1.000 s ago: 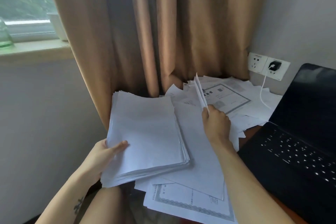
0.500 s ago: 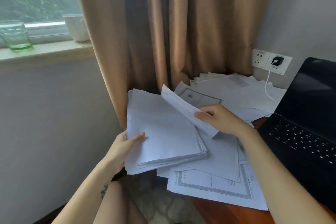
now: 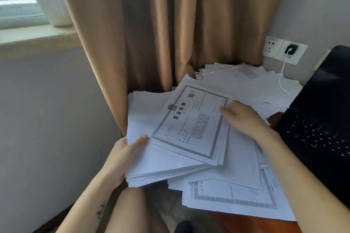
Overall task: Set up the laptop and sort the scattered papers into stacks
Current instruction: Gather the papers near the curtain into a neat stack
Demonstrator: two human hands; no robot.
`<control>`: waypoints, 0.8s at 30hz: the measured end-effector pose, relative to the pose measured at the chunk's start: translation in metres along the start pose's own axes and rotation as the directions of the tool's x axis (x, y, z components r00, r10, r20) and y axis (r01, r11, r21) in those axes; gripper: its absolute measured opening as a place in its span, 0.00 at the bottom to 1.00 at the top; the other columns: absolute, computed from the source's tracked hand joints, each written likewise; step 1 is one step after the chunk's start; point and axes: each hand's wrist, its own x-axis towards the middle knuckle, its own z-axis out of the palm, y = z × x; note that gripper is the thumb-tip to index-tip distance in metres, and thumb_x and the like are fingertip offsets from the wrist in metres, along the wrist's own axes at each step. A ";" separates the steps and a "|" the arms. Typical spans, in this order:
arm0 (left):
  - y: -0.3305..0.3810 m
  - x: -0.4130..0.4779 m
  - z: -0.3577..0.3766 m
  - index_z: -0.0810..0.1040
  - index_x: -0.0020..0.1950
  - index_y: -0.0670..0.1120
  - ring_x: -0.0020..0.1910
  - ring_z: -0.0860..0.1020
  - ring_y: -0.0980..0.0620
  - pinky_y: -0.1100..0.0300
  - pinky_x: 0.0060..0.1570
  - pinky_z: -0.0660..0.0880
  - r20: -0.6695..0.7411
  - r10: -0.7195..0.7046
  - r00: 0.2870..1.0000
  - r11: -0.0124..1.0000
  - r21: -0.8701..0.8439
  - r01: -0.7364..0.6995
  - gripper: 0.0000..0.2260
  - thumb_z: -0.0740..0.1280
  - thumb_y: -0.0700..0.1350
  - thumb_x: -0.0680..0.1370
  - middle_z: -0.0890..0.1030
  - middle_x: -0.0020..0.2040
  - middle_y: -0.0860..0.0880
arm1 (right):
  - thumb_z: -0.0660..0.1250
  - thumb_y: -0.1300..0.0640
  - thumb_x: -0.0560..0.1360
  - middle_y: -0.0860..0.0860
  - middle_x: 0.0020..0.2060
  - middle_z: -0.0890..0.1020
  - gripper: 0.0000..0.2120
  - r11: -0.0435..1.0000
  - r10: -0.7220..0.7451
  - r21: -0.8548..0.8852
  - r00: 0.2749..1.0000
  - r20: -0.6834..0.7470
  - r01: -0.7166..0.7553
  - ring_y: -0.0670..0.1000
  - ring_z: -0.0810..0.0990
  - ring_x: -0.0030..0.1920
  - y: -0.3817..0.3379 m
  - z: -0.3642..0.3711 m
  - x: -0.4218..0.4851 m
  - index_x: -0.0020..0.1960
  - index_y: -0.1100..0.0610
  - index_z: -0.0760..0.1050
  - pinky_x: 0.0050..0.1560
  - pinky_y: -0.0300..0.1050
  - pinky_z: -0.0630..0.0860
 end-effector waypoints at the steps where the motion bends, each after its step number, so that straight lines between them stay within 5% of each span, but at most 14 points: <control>1: -0.001 0.001 0.001 0.82 0.62 0.43 0.52 0.87 0.43 0.45 0.59 0.80 -0.006 0.027 1.000 1.000 0.016 -0.027 0.13 0.71 0.49 0.81 0.88 0.53 0.46 | 0.58 0.36 0.81 0.55 0.55 0.81 0.25 0.994 0.057 -0.093 0.998 -0.014 -0.058 0.53 0.77 0.50 0.001 0.001 -0.001 0.61 0.58 0.73 0.51 0.48 0.74; 6: -0.004 0.005 0.006 0.81 0.61 0.46 0.50 0.87 0.46 0.49 0.53 0.81 0.038 0.099 0.994 0.995 0.008 -0.099 0.10 0.71 0.45 0.81 0.88 0.52 0.49 | 0.62 0.31 0.77 0.56 0.56 0.79 0.34 0.974 0.143 -0.165 0.987 -0.071 -0.153 0.57 0.80 0.54 -0.003 0.016 -0.002 0.64 0.62 0.68 0.50 0.49 0.78; 10: -0.002 0.005 0.007 0.81 0.61 0.47 0.51 0.87 0.46 0.50 0.52 0.81 0.096 0.110 0.989 0.994 0.009 -0.112 0.10 0.71 0.46 0.80 0.88 0.53 0.49 | 0.70 0.52 0.79 0.47 0.54 0.78 0.21 0.975 0.104 0.205 0.989 -0.107 -0.080 0.50 0.79 0.53 0.003 0.028 0.002 0.65 0.58 0.66 0.38 0.31 0.71; 14: -0.001 0.008 0.006 0.81 0.62 0.46 0.51 0.87 0.47 0.50 0.53 0.81 0.128 0.081 0.989 0.996 0.011 -0.083 0.11 0.69 0.50 0.82 0.88 0.53 0.48 | 0.65 0.68 0.80 0.41 0.54 0.79 0.22 0.858 0.028 0.505 0.973 -0.230 0.095 0.41 0.80 0.57 0.008 0.036 -0.002 0.69 0.52 0.67 0.44 0.25 0.73; 16: 0.000 0.008 0.005 0.81 0.63 0.46 0.52 0.87 0.47 0.48 0.57 0.81 0.135 0.062 0.989 0.998 0.012 -0.064 0.14 0.66 0.53 0.83 0.88 0.53 0.49 | 0.65 0.68 0.80 0.43 0.55 0.80 0.23 0.807 0.027 0.578 0.970 -0.243 0.122 0.33 0.80 0.51 0.008 0.036 -0.012 0.71 0.52 0.67 0.44 0.26 0.74; 20: 0.004 0.005 0.001 0.80 0.67 0.49 0.58 0.85 0.49 0.47 0.66 0.77 0.170 0.039 0.985 0.999 0.003 -0.040 0.17 0.64 0.56 0.84 0.87 0.58 0.51 | 0.67 0.63 0.81 0.44 0.61 0.80 0.24 0.798 -0.045 0.574 0.967 -0.250 0.185 0.37 0.80 0.56 0.007 0.040 -0.025 0.74 0.49 0.68 0.49 0.30 0.77; 24: 0.008 0.000 0.005 0.80 0.66 0.48 0.55 0.86 0.48 0.51 0.58 0.80 0.192 0.038 0.981 0.998 0.032 -0.045 0.14 0.68 0.52 0.83 0.87 0.57 0.50 | 0.65 0.61 0.82 0.41 0.57 0.83 0.19 0.783 -0.128 0.565 0.957 -0.260 0.259 0.41 0.82 0.57 -0.010 0.052 -0.027 0.71 0.49 0.70 0.54 0.35 0.79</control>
